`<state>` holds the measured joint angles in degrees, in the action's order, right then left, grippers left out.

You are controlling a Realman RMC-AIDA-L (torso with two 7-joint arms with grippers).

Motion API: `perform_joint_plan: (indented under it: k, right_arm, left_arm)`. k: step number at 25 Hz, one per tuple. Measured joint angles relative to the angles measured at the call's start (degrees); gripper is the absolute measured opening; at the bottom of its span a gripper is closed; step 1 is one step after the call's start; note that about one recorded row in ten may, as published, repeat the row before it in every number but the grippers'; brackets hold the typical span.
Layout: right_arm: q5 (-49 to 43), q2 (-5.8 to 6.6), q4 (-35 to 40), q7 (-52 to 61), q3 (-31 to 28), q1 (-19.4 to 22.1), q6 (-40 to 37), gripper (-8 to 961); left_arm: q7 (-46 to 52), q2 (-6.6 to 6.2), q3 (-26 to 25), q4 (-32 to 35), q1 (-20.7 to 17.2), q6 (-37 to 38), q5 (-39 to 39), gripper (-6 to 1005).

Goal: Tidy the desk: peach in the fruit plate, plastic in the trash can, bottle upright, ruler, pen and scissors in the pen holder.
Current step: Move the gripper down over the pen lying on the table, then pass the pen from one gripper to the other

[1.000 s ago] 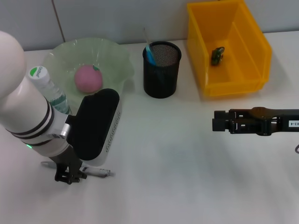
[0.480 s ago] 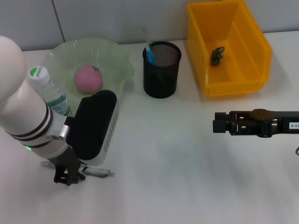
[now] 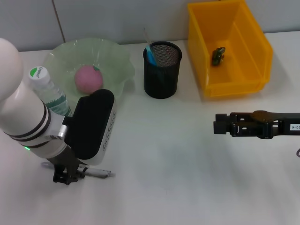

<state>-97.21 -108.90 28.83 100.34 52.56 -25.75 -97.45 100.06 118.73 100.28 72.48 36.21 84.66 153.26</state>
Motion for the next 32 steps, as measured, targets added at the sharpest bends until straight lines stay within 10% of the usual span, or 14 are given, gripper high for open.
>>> perform_joint_plan:
  k: [32]
  right_arm:
    - [0.0,0.01,0.0,0.2,-0.4,0.0,-0.5,758]
  left_arm:
    - [-0.7,-0.06,-0.2,-1.1,-0.2,-0.4,-0.5,145]
